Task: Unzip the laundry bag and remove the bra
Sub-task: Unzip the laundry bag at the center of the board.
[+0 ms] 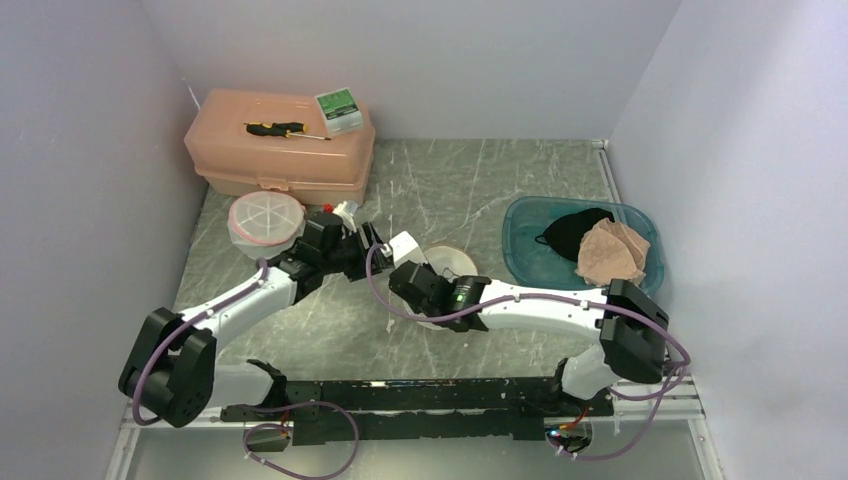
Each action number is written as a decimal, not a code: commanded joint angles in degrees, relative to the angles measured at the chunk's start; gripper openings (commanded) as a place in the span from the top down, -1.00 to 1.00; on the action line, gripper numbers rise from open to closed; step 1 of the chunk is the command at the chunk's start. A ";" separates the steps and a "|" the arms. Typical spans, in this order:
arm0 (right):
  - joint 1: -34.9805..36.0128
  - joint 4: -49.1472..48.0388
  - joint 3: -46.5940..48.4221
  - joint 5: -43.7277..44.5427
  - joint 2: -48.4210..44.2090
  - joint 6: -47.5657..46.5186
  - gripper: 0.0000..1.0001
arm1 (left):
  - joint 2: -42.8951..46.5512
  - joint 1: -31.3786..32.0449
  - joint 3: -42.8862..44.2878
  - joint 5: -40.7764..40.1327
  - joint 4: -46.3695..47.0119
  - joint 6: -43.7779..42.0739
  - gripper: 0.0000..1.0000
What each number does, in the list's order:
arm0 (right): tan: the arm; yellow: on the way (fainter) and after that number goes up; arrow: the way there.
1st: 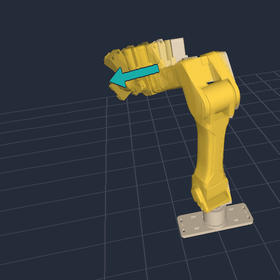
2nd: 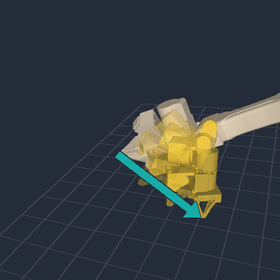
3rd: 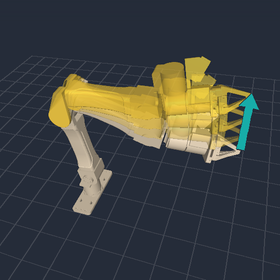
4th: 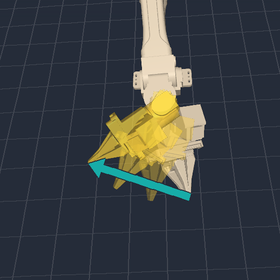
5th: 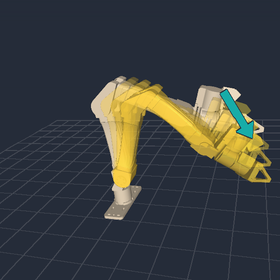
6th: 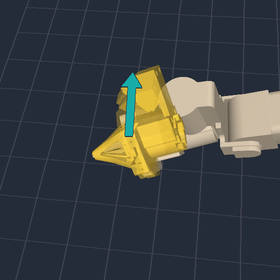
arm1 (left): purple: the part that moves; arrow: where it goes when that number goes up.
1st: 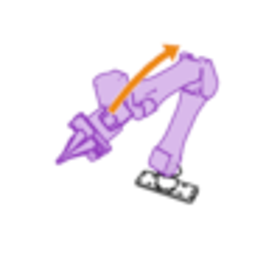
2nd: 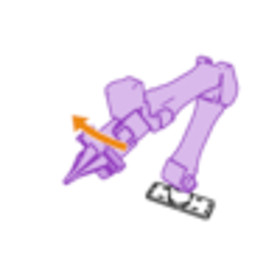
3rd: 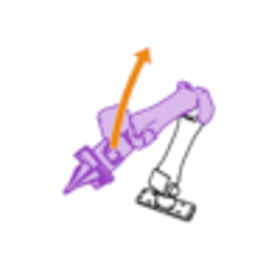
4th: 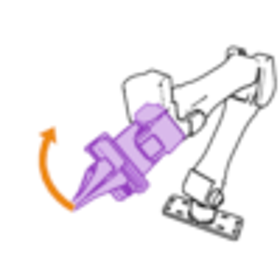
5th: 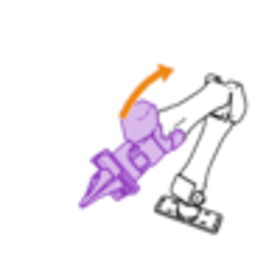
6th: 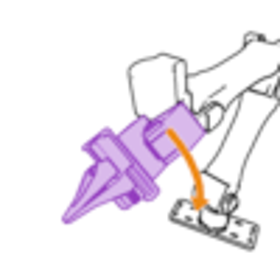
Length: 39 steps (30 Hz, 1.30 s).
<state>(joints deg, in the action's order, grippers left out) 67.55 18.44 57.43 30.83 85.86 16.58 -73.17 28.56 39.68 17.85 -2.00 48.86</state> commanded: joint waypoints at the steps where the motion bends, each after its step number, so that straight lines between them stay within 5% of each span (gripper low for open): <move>1: -0.14 0.64 2.00 4.42 -0.60 1.85 0.39 | 1.88 -0.34 -0.66 -0.85 -0.72 0.07 -0.38; 6: 0.08 0.46 1.16 5.21 -3.10 2.87 1.00 | 2.86 -0.44 -1.32 -0.80 -0.53 0.27 -0.38; 21: 1.95 -12.66 -16.29 4.39 -24.33 0.01 1.00 | 2.94 -0.54 2.49 5.38 6.47 2.81 -0.50; 34: 1.81 -14.23 -17.78 2.78 -25.51 0.16 0.54 | 0.18 -0.52 2.54 8.54 10.45 4.76 -0.53; 37: 1.81 -14.66 -18.11 3.01 -25.57 0.29 0.56 | 0.43 -0.54 2.13 8.26 10.04 4.58 -0.53; 39: 1.81 -14.55 -17.98 3.04 -25.54 0.37 0.80 | 0.49 -0.52 1.99 8.11 9.99 4.49 -0.53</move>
<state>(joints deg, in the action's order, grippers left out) 69.30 6.87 39.62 33.98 60.66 16.69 -73.01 28.21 41.87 24.80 5.82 53.28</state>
